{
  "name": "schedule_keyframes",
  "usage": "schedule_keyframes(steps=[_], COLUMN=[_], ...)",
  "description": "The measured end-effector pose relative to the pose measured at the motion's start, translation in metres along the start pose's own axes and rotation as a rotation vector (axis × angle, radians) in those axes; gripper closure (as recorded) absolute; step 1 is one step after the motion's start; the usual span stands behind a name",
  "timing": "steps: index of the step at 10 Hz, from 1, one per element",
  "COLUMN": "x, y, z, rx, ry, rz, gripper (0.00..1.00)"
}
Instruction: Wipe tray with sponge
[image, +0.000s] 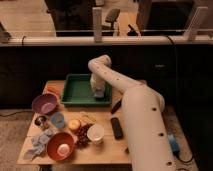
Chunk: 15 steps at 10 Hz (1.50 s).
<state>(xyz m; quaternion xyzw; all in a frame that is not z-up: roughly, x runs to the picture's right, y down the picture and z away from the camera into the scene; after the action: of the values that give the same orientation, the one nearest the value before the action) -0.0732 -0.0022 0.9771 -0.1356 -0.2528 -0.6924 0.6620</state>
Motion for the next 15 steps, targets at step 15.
schedule_keyframes(steps=[15], x=[0.004], y=[0.017], z=[0.001], rx=[-0.005], ry=[0.003], rz=[-0.041], gripper=[0.97])
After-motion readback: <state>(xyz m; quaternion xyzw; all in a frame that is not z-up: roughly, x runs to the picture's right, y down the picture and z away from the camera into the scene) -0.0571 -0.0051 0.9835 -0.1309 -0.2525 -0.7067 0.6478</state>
